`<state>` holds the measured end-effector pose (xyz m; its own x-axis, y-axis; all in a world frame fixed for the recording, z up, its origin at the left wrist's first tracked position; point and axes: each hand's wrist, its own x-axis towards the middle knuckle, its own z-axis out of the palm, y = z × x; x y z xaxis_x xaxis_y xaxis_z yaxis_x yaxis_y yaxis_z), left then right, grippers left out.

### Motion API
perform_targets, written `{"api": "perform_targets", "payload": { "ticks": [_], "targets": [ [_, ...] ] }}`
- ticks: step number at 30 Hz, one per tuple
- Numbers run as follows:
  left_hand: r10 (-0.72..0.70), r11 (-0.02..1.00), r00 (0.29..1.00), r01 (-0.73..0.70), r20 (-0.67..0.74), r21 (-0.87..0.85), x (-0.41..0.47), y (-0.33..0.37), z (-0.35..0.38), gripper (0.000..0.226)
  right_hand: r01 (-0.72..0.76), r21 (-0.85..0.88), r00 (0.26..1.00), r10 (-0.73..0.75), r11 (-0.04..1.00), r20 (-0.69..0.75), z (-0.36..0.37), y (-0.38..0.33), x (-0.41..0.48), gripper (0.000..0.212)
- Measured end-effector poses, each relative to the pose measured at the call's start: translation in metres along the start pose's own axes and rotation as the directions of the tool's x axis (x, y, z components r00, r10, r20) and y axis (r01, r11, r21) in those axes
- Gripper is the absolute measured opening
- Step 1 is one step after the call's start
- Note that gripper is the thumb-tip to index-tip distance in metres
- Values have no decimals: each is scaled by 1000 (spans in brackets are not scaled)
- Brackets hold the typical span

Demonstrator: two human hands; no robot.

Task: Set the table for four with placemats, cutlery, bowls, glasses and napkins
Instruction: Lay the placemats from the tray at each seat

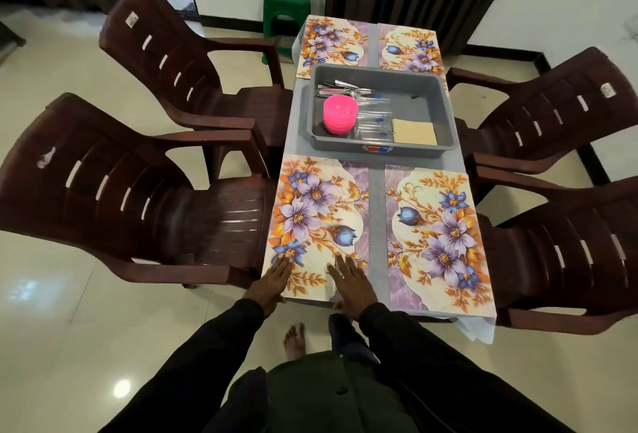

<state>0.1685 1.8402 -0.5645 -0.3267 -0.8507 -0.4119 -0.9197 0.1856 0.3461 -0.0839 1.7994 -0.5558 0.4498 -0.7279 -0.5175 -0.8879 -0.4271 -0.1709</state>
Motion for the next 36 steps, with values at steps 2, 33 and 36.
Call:
{"api": "perform_targets", "payload": {
  "ticks": [2,33,36],
  "targets": [
    [-5,1000,1000,5,3,-10,0,0,-1,94,2,6,1000,-2,1000,0,0,0,0,91],
    [-187,942,972,136,-145,-306,5,24,-37,41,-78,214,981,114,974,-159,-30,18,-11,56],
    [-159,945,963,85,-216,-315,10,28,-44,29,-72,235,979,113,969,-168,-42,22,-14,50]
  ]
}}
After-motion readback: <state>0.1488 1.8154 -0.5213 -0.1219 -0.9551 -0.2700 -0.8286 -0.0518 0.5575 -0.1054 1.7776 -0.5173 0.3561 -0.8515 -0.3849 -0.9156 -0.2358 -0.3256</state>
